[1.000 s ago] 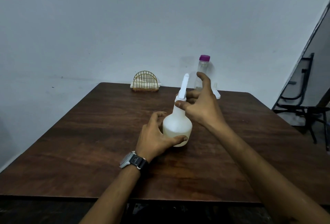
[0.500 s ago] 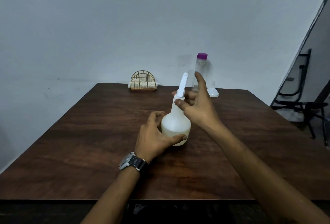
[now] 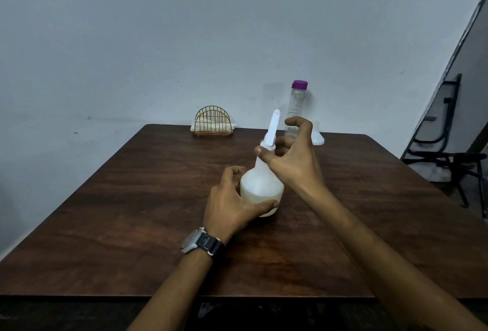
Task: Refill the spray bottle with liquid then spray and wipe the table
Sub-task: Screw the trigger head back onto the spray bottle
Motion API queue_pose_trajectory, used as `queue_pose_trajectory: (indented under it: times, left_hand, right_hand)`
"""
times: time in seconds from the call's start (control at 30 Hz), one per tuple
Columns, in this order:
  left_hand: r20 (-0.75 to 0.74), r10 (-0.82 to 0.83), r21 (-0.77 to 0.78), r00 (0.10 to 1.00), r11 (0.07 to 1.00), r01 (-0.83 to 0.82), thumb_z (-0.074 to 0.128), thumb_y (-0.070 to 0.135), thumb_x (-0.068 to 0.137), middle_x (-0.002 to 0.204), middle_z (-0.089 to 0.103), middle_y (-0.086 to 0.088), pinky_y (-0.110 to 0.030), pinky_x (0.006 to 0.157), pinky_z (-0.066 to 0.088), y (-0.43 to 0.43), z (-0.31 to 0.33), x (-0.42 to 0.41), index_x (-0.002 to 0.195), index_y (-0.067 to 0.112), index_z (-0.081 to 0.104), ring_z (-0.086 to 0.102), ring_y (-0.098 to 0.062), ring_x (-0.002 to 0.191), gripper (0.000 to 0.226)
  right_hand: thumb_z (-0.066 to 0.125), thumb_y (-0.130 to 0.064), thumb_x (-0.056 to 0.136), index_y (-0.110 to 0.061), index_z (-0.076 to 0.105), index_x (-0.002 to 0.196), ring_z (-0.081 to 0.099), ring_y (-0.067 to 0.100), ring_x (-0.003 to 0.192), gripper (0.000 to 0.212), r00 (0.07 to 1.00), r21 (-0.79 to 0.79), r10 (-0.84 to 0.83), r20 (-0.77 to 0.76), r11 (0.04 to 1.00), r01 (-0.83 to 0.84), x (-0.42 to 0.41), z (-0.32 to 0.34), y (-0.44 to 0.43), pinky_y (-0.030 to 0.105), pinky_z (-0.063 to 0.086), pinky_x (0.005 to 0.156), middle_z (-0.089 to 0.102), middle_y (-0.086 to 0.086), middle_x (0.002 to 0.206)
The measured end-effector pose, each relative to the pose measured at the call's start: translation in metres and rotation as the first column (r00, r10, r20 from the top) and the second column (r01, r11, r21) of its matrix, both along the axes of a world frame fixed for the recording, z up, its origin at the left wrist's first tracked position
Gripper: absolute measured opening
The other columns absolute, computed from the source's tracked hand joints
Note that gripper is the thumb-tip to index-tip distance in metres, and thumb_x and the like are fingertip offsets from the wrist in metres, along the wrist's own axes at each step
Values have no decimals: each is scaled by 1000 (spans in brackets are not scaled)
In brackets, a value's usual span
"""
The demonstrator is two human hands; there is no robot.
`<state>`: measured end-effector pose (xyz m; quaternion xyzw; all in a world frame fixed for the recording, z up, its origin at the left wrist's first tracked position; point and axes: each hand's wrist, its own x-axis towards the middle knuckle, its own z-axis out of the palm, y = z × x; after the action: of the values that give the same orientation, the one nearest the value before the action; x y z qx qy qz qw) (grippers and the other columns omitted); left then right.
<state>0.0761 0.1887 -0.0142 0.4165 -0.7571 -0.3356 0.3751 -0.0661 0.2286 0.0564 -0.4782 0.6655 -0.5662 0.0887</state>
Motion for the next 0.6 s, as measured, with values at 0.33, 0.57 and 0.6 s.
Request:
queue_pose_trajectory:
  times: [0.33, 0.57, 0.6]
  left_hand:
    - [18, -222, 92, 975, 971, 220, 99, 54, 55, 160, 43, 10, -23, 108, 39, -10, 8, -3, 156, 33, 13, 47, -13, 144, 134]
    - [-52, -98, 28, 994, 995, 100, 101, 42, 56, 124, 59, 17, -21, 88, 45, 4, 3, -15, 148, 32, 27, 58, -9, 113, 118]
    - [-67, -53, 14, 996, 998, 55, 101, 43, 56, 123, 62, 15, -23, 86, 46, 8, 3, -19, 146, 31, 28, 60, -11, 111, 116]
  right_hand:
    - [49, 12, 102, -18, 28, 142, 73, -6, 91, 54, 910, 134, 391, 141, 903, -409, -17, 18, 16, 33, 55, 94, 74, -35, 86]
    - [71, 0, 89, -26, 40, 128, 74, 23, 105, 56, 940, 74, 215, 264, 967, -242, -9, 11, 5, 59, 54, 102, 79, -13, 84]
    - [77, -8, 84, -29, 44, 123, 75, 22, 104, 56, 962, 86, 134, 237, 984, -158, -6, 11, 3, 57, 56, 99, 76, -11, 84]
